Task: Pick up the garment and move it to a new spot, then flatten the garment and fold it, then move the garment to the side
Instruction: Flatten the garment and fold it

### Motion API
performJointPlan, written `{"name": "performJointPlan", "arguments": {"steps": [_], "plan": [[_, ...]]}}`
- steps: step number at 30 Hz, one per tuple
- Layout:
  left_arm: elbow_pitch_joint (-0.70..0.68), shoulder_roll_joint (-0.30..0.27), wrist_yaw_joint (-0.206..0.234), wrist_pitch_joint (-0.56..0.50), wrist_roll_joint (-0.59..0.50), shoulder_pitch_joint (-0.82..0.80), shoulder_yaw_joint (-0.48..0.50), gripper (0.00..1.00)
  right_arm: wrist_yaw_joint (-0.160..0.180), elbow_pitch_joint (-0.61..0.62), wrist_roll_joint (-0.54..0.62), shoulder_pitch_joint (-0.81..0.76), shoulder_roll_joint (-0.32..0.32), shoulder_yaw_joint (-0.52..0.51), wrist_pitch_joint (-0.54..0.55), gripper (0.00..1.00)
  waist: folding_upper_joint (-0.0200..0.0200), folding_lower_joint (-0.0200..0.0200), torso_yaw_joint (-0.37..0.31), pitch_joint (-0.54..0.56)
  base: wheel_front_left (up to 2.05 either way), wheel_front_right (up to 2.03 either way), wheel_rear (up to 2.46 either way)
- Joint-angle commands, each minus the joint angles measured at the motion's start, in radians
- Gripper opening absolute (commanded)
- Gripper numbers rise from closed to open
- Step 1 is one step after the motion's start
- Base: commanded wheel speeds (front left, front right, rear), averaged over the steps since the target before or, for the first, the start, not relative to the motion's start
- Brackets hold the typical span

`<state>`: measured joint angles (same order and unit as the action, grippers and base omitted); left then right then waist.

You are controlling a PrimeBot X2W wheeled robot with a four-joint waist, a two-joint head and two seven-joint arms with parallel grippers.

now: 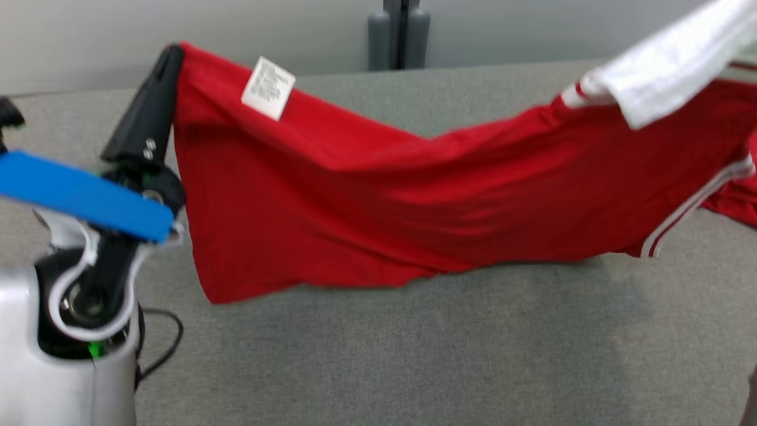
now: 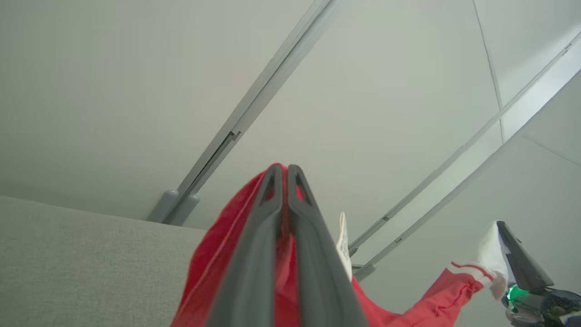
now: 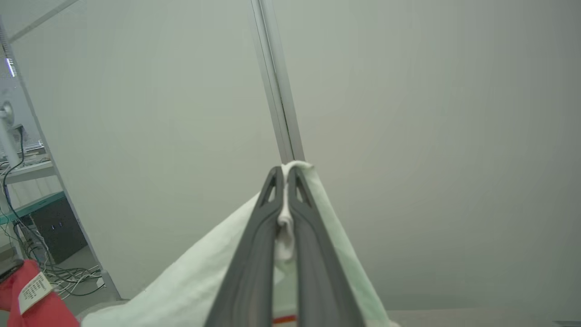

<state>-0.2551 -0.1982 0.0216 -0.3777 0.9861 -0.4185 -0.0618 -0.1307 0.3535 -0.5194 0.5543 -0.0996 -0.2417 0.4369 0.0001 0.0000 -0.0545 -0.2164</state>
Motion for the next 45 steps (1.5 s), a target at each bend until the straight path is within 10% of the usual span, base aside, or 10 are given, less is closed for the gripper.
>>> {"name": "performJointPlan", "arguments": {"steps": [1, 8, 21, 33, 45], "plan": [[0.044, -0.008, 0.013, -0.028, 0.019, -0.072, 0.007, 0.00, 0.000, -0.082, 0.001, 0.087, -0.023, 0.012, 0.016, 0.00, -0.0001, 0.0000, 0.009, -0.050, 0.00, 0.00, 0.00], [0.236, -0.060, 0.013, 0.006, -0.060, -0.392, 0.025, 0.00, 0.000, -0.406, 0.010, 0.451, -0.061, 0.051, -0.051, 0.00, -0.0001, 0.0000, -0.008, -0.195, 0.00, 0.00, 0.00], [0.500, -0.055, -0.097, 0.235, -0.171, -0.768, 0.002, 0.00, 0.000, -0.632, 0.049, 0.805, -0.119, 0.160, -0.397, 0.00, -0.0001, 0.0000, -0.050, -0.283, 0.00, 0.00, 0.00], [0.720, -0.094, -0.152, 0.400, -0.223, -0.452, -0.123, 0.00, 0.000, -0.596, -0.050, 0.282, -0.146, 0.254, -0.258, 0.00, -0.0001, 0.0000, -0.091, -0.224, 0.00, 0.00, 0.00], [0.829, -0.098, -0.124, 0.461, -0.227, -0.048, -0.226, 0.00, 0.000, -0.346, 0.009, -0.305, -0.033, 0.152, 0.007, 0.00, -0.0001, 0.0000, -0.063, -0.060, 0.00, 0.00, 0.00]]}}
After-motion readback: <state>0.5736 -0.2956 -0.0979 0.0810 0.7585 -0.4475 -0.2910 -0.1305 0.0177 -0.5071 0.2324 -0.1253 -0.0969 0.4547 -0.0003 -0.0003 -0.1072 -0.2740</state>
